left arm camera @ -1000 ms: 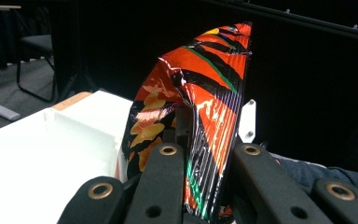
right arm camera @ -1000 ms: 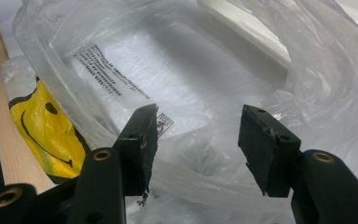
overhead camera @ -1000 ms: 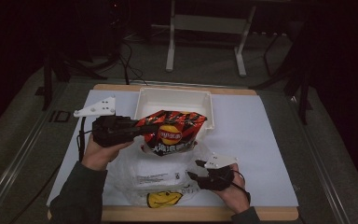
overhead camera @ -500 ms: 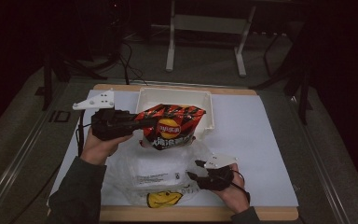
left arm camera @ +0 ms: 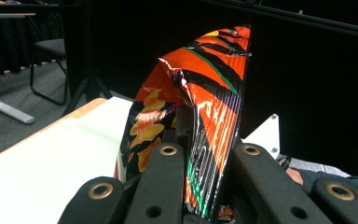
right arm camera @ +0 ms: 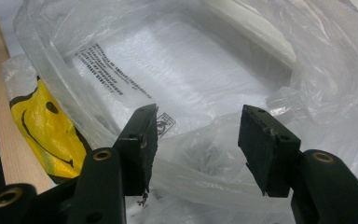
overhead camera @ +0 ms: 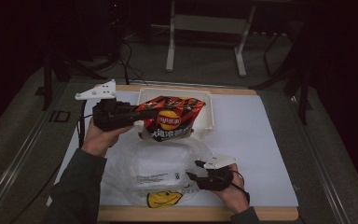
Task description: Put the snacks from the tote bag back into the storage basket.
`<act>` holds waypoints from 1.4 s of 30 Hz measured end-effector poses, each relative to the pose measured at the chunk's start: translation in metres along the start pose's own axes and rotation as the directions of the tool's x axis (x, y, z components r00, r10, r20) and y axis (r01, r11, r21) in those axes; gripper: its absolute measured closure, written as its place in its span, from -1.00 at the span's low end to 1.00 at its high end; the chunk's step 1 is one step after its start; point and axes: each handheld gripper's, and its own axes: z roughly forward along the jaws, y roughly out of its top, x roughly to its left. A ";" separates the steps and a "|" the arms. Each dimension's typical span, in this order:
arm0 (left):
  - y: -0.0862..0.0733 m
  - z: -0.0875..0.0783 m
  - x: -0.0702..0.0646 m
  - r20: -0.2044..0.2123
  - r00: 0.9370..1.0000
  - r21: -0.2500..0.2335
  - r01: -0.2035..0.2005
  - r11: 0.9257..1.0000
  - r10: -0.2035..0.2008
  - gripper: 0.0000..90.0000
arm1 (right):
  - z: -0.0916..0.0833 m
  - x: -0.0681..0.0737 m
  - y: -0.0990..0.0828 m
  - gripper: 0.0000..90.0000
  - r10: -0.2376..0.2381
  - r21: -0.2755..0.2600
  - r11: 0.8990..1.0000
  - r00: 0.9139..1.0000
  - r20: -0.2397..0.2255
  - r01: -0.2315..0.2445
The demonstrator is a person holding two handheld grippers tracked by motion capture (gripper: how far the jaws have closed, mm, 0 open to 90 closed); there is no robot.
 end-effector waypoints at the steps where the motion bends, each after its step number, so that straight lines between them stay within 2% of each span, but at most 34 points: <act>1: 0.001 0.001 0.001 0.000 1.000 0.002 -0.004 1.000 0.004 0.92 | 0.000 0.000 0.000 0.04 0.000 0.000 1.000 1.000 0.000 0.000; 13: 0.011 0.010 0.019 0.007 1.000 0.007 -0.030 1.000 0.029 0.92 | 0.000 0.000 0.001 0.04 -0.001 -0.003 1.000 1.000 -0.005 0.001; 23: 0.014 0.016 0.037 -0.001 1.000 0.013 -0.028 1.000 0.028 0.92 | -0.001 -0.002 0.001 0.04 0.001 -0.004 1.000 1.000 -0.005 -0.001; 32: 0.013 0.022 0.062 -0.025 1.000 0.017 -0.017 1.000 0.017 0.92 | -0.001 -0.003 0.002 0.04 0.004 -0.009 1.000 1.000 -0.007 -0.004; 42: 0.001 0.037 0.096 -0.059 0.998 0.020 0.025 0.999 -0.024 0.92 | 0.002 -0.005 -0.001 0.04 0.022 -0.018 1.000 1.000 -0.011 -0.022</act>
